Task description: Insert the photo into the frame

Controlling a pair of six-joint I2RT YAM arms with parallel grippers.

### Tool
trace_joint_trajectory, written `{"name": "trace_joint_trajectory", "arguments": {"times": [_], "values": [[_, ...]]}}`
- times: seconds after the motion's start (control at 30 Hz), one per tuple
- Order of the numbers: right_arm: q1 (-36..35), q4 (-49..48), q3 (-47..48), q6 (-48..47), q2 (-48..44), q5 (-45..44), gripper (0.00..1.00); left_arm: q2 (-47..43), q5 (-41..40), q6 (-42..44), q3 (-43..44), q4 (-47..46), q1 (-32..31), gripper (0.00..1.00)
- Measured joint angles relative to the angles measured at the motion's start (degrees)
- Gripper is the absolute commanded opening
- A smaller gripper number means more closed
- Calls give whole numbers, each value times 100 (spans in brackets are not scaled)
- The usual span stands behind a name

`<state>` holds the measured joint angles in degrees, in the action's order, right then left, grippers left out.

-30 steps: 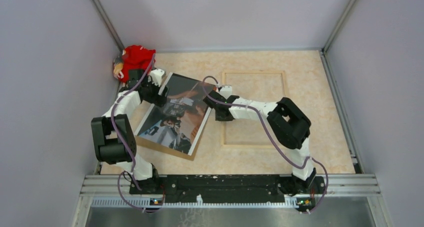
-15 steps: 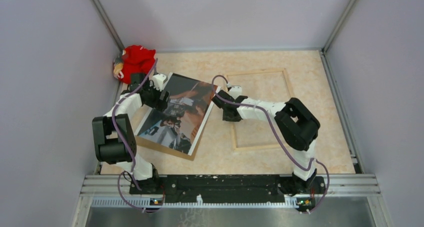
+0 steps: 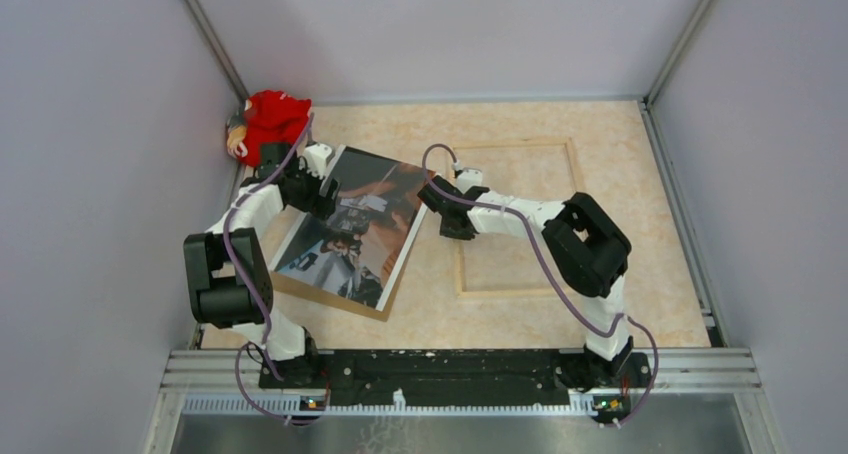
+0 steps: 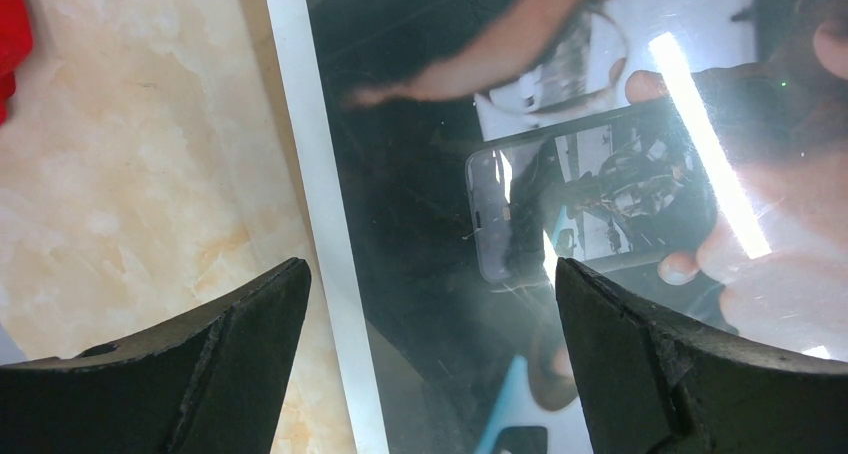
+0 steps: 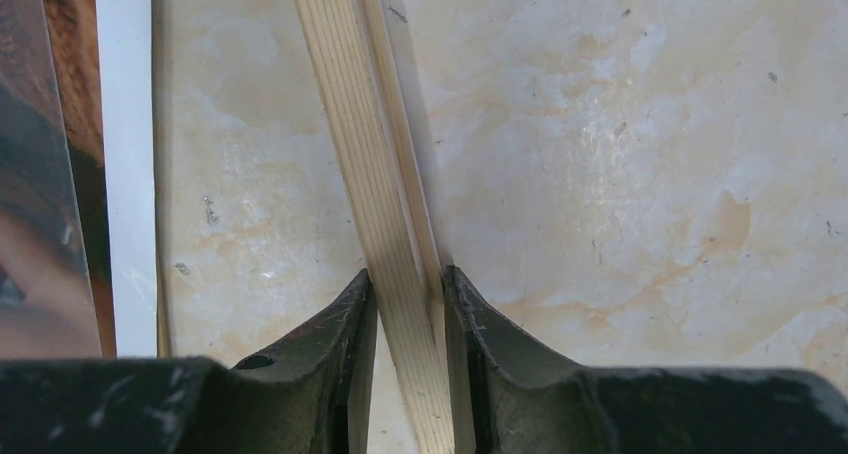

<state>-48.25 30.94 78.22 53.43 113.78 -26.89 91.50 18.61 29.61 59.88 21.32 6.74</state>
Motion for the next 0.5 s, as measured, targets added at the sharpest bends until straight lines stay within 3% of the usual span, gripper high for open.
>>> {"name": "trace_joint_trajectory", "arguments": {"times": [0.1, 0.33, 0.5], "values": [[0, 17, 0, 101, 0, -28, 30, 0, 0, 2, 2, 7, 0, 98], [7, 125, 81, 142, -11, -234, 72, 271, 59, 4, 540, 177, 13, 98], [4, -98, 109, -291, -409, 59, 77, 575, 208, 11, 1344, 461, 310, 98]]}}
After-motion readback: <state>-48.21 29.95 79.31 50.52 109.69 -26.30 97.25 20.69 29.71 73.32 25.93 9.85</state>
